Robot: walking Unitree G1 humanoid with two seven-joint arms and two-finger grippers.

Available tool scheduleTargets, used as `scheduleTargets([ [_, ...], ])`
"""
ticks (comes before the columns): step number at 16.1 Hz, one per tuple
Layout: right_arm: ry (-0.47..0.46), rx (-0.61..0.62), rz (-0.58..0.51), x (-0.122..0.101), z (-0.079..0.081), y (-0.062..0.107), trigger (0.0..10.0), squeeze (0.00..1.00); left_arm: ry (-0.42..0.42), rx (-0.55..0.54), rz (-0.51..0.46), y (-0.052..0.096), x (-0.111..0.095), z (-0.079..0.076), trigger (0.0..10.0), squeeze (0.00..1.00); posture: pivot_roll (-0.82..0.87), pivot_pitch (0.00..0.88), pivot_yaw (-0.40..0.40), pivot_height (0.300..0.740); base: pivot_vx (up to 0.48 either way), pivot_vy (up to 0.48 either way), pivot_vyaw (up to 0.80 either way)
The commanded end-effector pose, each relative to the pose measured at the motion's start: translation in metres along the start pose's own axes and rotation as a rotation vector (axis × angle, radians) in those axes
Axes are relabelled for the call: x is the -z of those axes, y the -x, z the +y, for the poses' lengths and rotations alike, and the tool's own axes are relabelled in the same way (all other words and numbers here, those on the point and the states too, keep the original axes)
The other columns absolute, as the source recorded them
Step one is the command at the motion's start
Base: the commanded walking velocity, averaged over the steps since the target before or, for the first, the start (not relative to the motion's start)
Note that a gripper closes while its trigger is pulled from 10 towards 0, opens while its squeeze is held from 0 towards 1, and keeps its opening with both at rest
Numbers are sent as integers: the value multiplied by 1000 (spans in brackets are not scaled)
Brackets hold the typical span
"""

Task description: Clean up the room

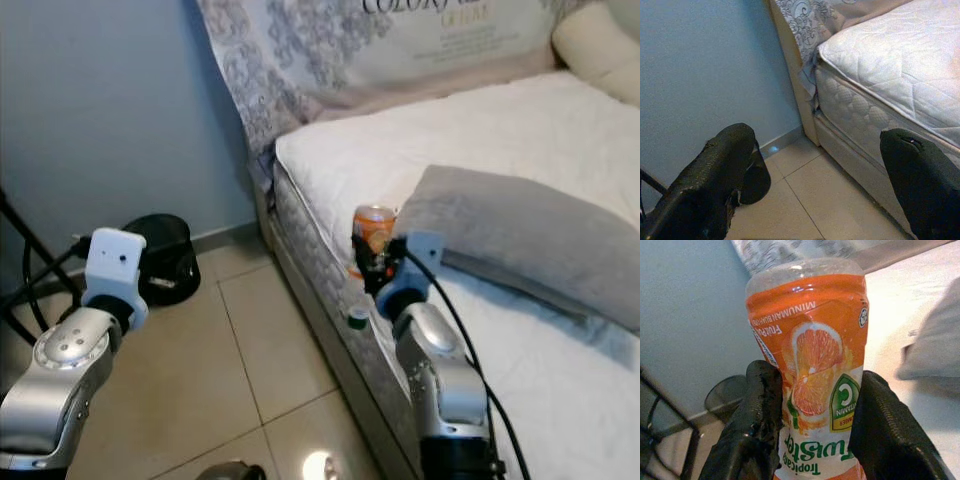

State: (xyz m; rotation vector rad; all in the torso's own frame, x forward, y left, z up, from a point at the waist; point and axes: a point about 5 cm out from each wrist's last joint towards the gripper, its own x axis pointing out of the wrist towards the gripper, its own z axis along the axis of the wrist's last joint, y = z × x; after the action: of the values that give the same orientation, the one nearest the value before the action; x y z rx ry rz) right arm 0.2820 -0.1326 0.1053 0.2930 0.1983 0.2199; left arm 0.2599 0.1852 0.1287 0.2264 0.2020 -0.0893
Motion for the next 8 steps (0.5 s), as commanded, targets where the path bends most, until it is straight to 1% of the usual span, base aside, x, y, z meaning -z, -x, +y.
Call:
scheduleTargets([
  [1, 12, -22, 5, 1, 4, -2, 10000, 0, -11, -17, 12, -1, 2, 2, 10000, 0, -73, 0, 13, 740, 0, 0, 0],
  [3, 44, -4, -8, 0, 2, -2, 10000, 0, -10, -17, 15, -1, 3, 2, 10000, 0, -72, 0, 13, 740, 0, 0, 0],
  [4, 73, -5, -26, -4, 1, -4, 10000, 0, -9, -18, 14, -1, 3, 3, 10000, 0, -74, 0, 15, 740, 240, 0, 0],
  [5, 63, -30, -33, -6, 3, -4, 10000, 0, -9, -19, 13, -1, 3, 3, 10000, 0, -74, 0, 15, 740, 0, 0, 0],
  [7, 58, -14, -48, -11, -1, -4, 10000, 0, -15, -13, 12, -1, 2, 3, 10000, 0, -68, 0, 9, 740, 0, 0, 0],
  [8, 48, -43, -47, -11, 1, -3, 10000, 0, -20, -9, 10, -1, 2, 3, 10000, 0, -68, 0, 10, 740, 0, 0, 0],
])
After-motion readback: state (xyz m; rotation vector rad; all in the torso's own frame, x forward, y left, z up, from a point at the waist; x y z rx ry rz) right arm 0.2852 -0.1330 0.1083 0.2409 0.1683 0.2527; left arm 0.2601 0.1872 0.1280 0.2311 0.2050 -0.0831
